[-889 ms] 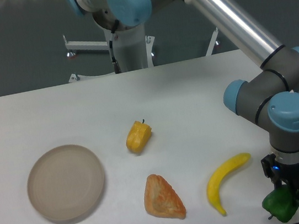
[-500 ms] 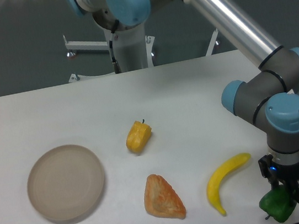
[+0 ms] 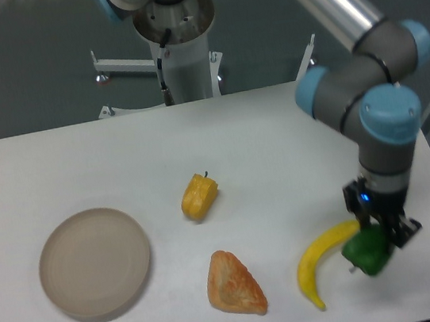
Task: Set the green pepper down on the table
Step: 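Lift the green pepper up and carry it away from the banana, then lower the green pepper onto the table surface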
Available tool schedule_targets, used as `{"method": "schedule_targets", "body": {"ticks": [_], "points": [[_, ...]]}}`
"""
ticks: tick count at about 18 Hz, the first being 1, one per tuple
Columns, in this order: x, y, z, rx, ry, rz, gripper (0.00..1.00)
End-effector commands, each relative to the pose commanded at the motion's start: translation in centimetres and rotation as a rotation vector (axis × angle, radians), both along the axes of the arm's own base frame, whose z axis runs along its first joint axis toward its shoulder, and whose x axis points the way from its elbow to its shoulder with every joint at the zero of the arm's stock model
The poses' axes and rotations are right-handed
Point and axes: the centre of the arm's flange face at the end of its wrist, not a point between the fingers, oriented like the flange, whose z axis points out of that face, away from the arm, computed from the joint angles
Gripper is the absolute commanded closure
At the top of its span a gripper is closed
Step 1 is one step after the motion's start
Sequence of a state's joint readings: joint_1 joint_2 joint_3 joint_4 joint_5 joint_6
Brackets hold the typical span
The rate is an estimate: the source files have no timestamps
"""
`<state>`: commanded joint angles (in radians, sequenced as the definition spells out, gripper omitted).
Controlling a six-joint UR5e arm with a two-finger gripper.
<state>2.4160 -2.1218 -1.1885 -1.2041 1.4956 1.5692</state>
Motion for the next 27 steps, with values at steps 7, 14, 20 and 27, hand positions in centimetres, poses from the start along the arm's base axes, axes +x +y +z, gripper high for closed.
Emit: {"method": "schedule_targets", "body": {"ticks": [7, 14, 20, 27], "points": [[2.0, -8.6, -3.4, -0.038, -0.125, -0.006, 0.72], [-0.1, -15.5, -8.5, -0.044, -0.267, 0.098, 0.71], [-1.0, -17.3, -9.7, 0.027, -0.344, 0.145, 0.70], [-1.0, -17.9, -10.8, 0.042, -0.370, 0.157, 0.70]]}}
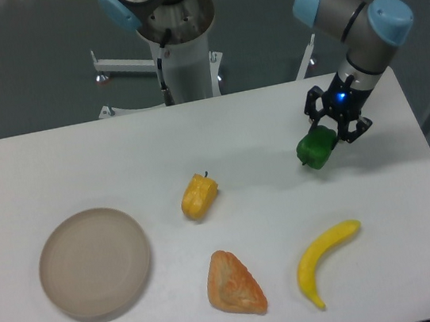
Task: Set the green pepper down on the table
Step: 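Lower the green pepper onto the table surface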
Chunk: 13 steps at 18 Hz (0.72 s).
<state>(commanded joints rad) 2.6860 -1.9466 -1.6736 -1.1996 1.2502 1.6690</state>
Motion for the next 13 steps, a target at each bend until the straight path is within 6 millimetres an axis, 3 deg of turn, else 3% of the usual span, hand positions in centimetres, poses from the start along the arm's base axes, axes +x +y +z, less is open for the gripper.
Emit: {"method": "schedule_targets", "body": {"ticks": [13], "points": [[-0.2, 0.0, -1.7, -0.016, -0.023, -0.001, 0.70]]}}
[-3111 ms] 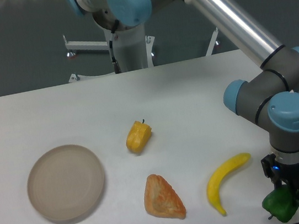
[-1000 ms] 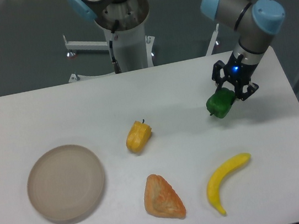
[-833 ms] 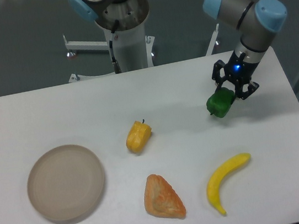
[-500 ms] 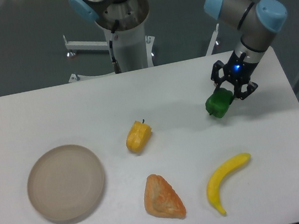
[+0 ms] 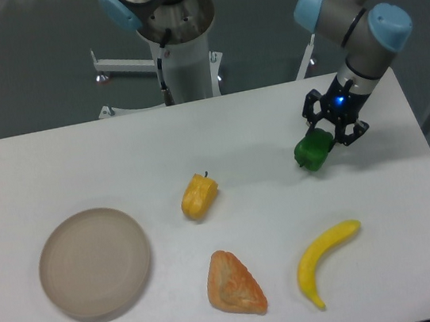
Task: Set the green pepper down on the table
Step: 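Lower the green pepper onto the table surface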
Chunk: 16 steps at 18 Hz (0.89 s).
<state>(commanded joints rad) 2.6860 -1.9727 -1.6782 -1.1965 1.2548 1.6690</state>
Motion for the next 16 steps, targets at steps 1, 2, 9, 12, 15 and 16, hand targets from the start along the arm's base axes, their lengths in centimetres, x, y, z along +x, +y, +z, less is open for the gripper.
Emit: {"method": "schedule_targets", "body": {"ticks": [1, 2, 9, 12, 15, 16], "points": [[0.0, 0.0, 0.0, 0.000, 0.000, 0.000, 0.70], [0.0, 0.0, -0.1, -0.001, -0.001, 0.000, 0.70], [-0.4, 0.1, 0.0, 0.002, 0.001, 0.002, 0.54], [-0.5, 0.3, 0.3, 0.004, 0.007, 0.009, 0.21], [-1.3, 0.6, 1.4, 0.011, 0.028, 0.010, 0.12], [-1.5, 0.7, 1.8, 0.015, 0.037, 0.010, 0.07]]}}
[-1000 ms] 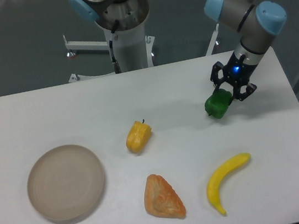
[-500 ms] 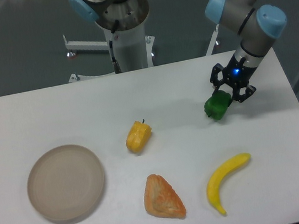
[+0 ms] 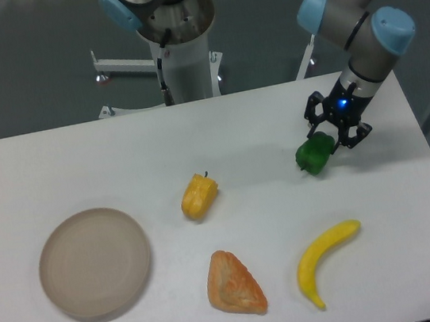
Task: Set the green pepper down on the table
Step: 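Lower the green pepper onto the table surface, then open the gripper and move it away from the green pepper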
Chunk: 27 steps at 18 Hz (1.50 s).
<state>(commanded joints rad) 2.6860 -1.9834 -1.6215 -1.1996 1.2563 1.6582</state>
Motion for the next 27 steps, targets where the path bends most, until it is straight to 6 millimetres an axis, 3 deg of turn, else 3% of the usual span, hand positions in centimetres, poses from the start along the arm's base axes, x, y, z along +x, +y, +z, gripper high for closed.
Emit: {"method": "schedule_targets", "body": {"ticks": [2, 7, 16, 23, 27], "points": [[-0.6, 0.4, 1.0, 0.007, 0.022, -0.002, 0.00], [-1.5, 2.6, 4.7, 0.044, 0.098, -0.026, 0.00], [-1.6, 10.0, 9.7, 0.024, 0.289, -0.126, 0.00], [-1.9, 14.6, 10.0, 0.016, 0.351, -0.138, 0.00], [-2.3, 15.4, 9.6, 0.024, 0.380, -0.132, 0.00]]}}
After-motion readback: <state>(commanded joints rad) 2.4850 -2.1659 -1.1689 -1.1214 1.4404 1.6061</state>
